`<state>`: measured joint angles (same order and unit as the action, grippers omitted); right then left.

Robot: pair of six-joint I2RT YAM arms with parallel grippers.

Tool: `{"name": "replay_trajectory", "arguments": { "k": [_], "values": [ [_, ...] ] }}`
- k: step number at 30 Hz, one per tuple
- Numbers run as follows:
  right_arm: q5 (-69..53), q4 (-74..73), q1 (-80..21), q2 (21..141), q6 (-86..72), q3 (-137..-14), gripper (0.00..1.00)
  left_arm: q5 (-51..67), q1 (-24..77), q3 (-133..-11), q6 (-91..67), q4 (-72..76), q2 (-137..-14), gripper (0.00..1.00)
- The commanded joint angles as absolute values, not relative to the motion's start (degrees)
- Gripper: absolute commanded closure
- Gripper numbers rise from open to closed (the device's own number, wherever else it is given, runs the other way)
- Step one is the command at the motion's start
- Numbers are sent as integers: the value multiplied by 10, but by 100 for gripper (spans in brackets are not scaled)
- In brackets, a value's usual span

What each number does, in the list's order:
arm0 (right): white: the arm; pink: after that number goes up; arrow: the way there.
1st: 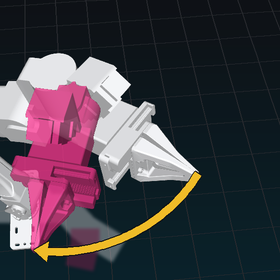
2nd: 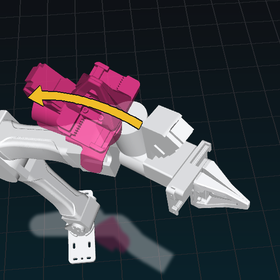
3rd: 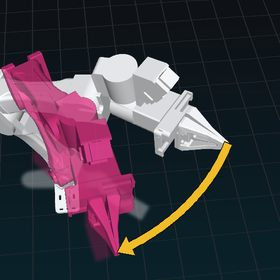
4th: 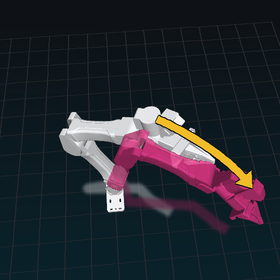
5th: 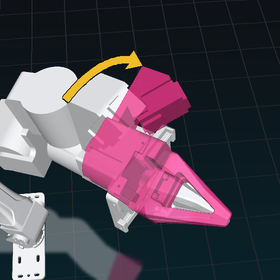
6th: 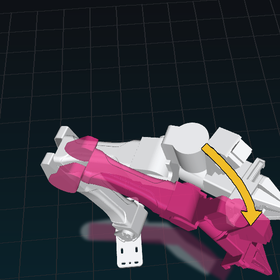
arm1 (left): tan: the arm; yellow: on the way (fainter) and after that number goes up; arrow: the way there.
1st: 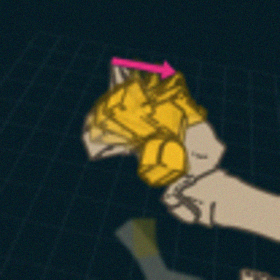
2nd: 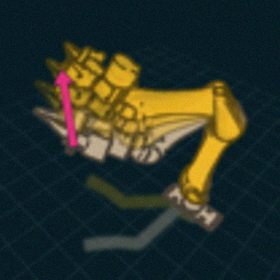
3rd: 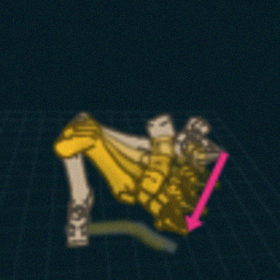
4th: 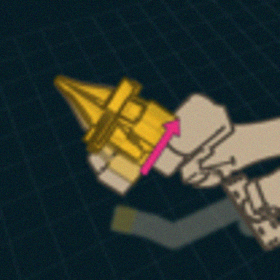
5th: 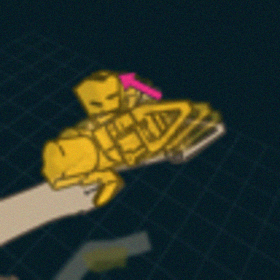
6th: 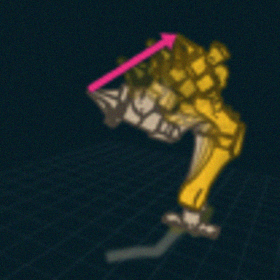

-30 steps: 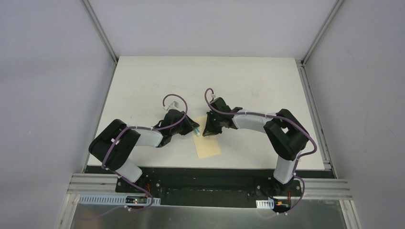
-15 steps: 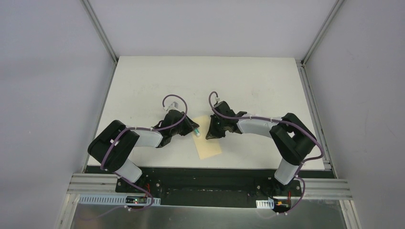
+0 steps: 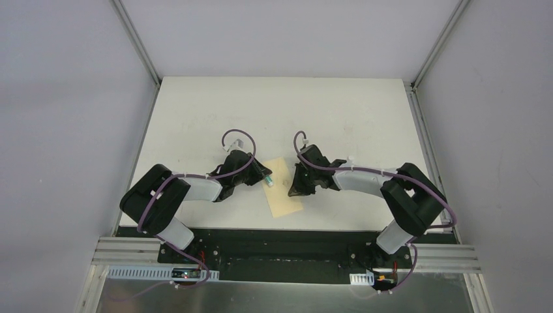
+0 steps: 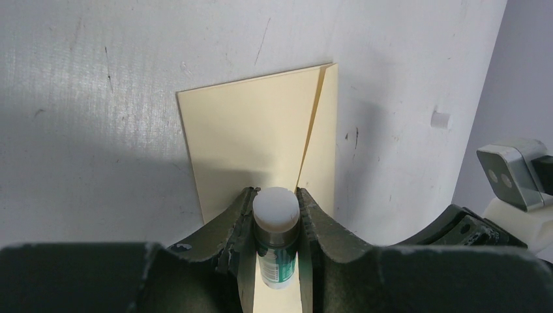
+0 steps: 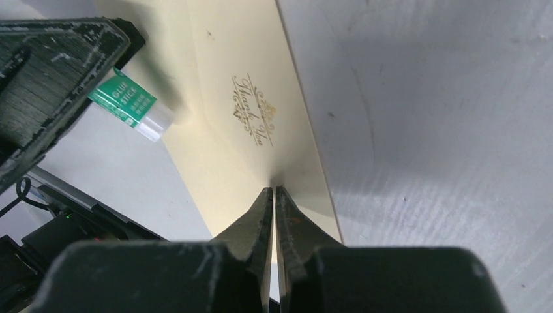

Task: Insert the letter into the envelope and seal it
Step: Seal the envelope flap on the envelope.

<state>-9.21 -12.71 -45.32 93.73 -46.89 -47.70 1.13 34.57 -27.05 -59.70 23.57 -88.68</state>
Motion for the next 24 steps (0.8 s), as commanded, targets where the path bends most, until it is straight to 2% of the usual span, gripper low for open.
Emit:
{"name": "replay_trajectory", "arguments": {
  "k": [1,11,24],
  "values": [
    [-69,-179,-457,912,-465,-445,93,-24,350,-250,-586,140,-893,100],
    [-61,-198,-462,865,-467,-413,92,-26,350,-248,-587,138,-892,100],
    [-68,-174,-442,927,-455,-484,92,-14,350,-254,-577,148,-900,100]
  ]
}}
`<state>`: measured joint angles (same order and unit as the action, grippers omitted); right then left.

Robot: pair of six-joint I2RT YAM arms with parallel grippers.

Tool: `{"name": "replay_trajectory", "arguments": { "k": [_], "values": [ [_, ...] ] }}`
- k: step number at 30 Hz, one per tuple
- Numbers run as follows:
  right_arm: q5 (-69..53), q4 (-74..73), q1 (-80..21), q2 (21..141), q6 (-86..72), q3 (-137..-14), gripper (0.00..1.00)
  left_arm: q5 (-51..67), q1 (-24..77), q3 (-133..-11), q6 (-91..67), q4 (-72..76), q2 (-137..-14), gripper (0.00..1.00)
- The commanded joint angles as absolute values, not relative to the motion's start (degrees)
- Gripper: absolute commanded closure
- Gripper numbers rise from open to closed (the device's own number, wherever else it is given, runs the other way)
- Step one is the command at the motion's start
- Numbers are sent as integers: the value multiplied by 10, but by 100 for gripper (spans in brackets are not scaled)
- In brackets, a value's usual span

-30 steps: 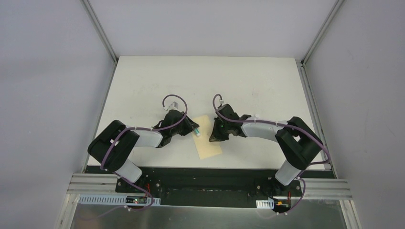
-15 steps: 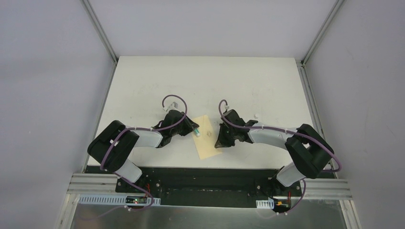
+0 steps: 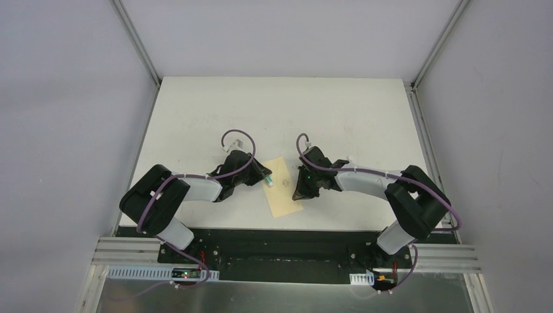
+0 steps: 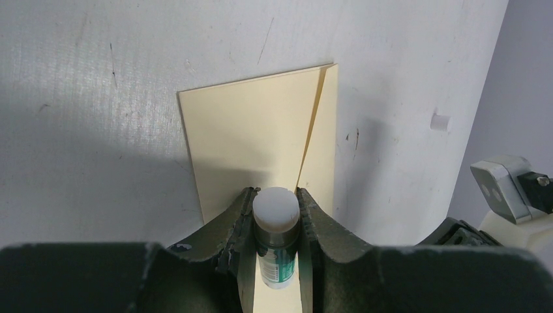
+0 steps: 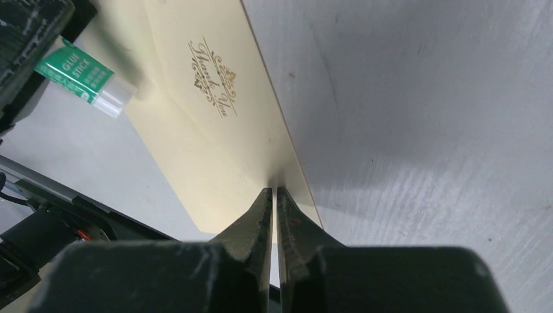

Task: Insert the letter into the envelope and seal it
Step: Seal the envelope flap on the envelope.

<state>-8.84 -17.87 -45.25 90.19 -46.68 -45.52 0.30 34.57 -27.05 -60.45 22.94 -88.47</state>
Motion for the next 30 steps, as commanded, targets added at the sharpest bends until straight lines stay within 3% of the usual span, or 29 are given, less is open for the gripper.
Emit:
{"name": "replay_trajectory", "arguments": {
  "k": [1,30],
  "values": [
    [-70,-172,-440,933,-453,-488,92,-13,350,-254,-577,148,-901,100],
    [-124,-146,-435,1062,-438,-606,93,-5,350,-245,-581,164,-909,100]
  ]
}}
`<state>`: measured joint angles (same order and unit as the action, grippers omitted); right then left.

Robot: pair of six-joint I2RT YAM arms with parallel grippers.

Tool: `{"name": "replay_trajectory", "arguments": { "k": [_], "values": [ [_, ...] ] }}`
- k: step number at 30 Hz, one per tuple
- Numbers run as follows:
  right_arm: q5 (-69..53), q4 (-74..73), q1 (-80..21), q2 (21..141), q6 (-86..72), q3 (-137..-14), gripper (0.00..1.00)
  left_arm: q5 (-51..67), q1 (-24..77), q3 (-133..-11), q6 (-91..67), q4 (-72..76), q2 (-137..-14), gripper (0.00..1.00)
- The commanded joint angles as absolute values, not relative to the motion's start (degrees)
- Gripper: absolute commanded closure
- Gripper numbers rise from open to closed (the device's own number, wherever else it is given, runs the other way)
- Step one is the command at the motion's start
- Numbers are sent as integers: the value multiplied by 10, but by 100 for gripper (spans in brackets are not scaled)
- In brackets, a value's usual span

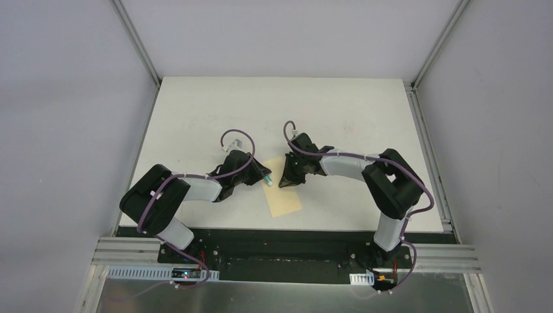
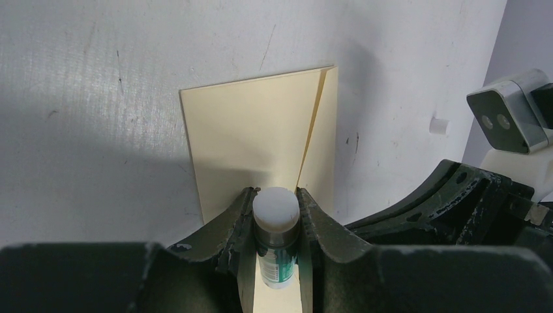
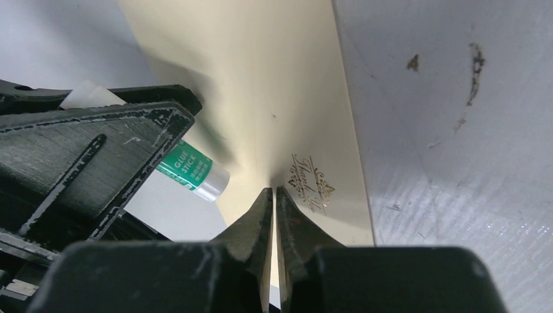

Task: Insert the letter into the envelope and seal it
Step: Seal the envelope flap on the envelope.

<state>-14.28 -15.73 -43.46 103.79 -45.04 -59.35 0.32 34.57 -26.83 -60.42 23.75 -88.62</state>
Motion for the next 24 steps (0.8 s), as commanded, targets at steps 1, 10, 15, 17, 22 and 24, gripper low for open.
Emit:
{"name": "replay_trajectory", "arguments": {
  "k": [1,10,15,17,22,24],
  "values": [
    [-124,-145,-435,1064,-438,-608,93,-5,350,-245,-581,165,-909,100],
    [-124,-146,-435,1084,-437,-627,93,-1,350,-241,-579,177,-911,100],
    [-118,-150,-427,1080,-436,-630,94,-1,350,-241,-576,183,-913,100],
    [-117,-152,-419,1077,-432,-630,94,-1,350,-238,-571,191,-914,100],
    [-120,-161,-407,1079,-422,-644,94,22,350,-242,-555,199,-917,100],
    [-120,-165,-404,1082,-419,-650,94,27,350,-245,-545,199,-918,100]
  ]
}}
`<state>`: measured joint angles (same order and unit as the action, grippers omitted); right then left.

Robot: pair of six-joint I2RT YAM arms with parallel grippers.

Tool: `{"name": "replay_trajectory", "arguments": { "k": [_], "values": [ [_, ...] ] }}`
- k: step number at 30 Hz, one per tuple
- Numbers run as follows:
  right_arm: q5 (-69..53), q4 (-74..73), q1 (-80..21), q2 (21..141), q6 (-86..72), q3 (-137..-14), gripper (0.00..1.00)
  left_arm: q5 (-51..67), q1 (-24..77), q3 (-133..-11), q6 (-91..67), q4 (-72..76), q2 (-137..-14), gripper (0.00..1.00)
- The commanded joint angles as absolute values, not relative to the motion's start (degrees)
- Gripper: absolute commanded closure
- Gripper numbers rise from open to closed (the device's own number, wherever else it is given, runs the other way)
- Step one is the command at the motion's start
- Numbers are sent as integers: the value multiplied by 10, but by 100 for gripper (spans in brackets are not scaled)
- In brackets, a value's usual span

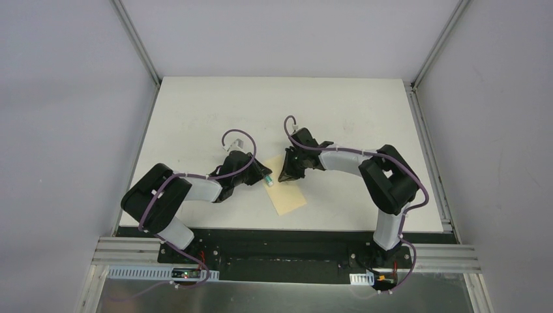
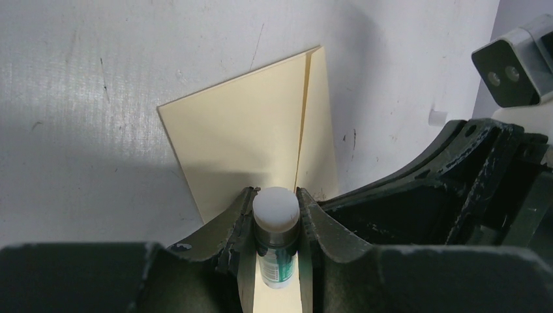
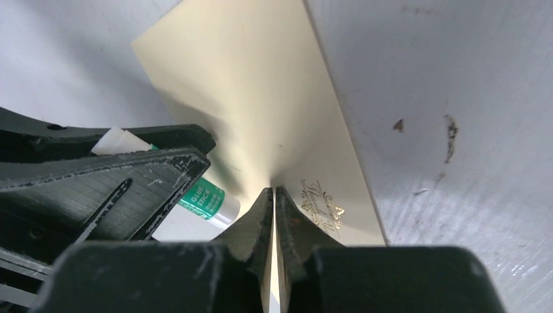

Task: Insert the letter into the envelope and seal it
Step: Seal the envelope flap on the envelope.

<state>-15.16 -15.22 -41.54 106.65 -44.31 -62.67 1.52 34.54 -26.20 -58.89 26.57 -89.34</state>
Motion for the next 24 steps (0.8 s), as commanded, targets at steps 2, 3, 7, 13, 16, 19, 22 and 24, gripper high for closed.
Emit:
{"name": "replay_trajectory", "arguments": {
  "k": [2,3,7,13,16,19,22,24],
  "values": [
    [-121,-165,-400,1084,-417,-656,94,34,350,-250,-535,199,-922,100],
    [-121,-168,-399,1086,-416,-660,94,38,350,-253,-532,198,-925,100],
    [-123,-173,-396,1092,-413,-674,94,52,350,-262,-528,200,-939,100],
    [-123,-178,-388,1105,-408,-690,94,60,350,-265,-527,204,-948,100],
    [-123,-180,-380,1109,-405,-696,94,60,349,-266,-525,203,-948,100],
    [-124,-180,-371,1111,-401,-700,94,61,349,-267,-524,202,-949,100],
    [-128,-180,-363,1116,-398,-706,94,63,349,-267,-522,204,-950,100],
    [-130,-183,-360,1121,-395,-711,94,65,349,-267,-522,205,-952,100]
  ]
}}
